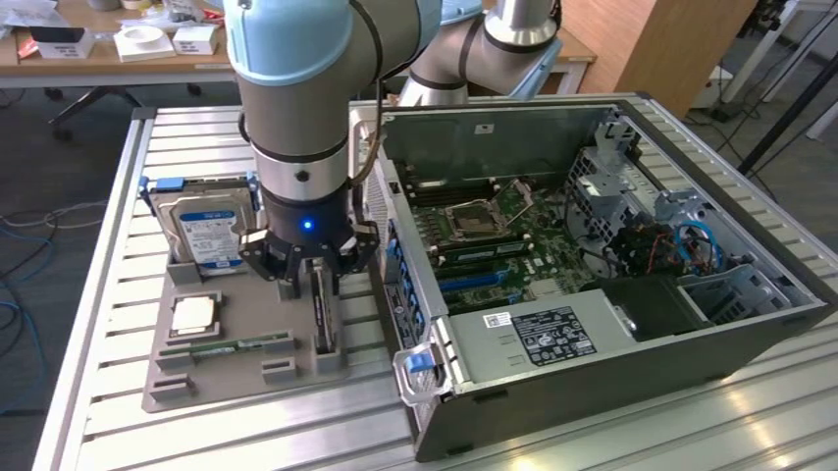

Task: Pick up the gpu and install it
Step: 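Pick up the gpu and move the gpu toward the slot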

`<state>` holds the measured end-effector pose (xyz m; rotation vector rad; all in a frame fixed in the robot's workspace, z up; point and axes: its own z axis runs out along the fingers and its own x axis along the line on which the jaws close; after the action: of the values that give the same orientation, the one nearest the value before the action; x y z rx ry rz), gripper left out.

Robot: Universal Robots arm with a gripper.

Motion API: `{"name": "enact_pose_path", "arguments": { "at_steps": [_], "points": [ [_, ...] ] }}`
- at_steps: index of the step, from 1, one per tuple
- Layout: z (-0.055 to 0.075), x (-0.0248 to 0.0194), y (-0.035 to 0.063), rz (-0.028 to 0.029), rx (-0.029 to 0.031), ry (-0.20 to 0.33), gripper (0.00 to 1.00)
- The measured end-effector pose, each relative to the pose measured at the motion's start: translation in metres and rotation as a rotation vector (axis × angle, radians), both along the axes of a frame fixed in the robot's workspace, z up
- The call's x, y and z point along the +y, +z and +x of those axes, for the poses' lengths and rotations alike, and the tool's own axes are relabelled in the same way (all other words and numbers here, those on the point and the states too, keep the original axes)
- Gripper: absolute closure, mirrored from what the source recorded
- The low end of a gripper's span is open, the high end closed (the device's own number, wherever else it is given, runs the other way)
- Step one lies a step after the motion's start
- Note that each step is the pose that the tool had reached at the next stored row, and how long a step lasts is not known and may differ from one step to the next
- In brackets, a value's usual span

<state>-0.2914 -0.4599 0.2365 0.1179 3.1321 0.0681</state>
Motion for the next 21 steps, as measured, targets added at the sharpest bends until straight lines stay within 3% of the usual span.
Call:
{"name": "enact_pose_path", "arguments": {
  "at_steps": [21],
  "points": [
    [-0.0007,-0.0021,-0.0024,0.0001,0.0003,0.000,0.51]
  ]
}}
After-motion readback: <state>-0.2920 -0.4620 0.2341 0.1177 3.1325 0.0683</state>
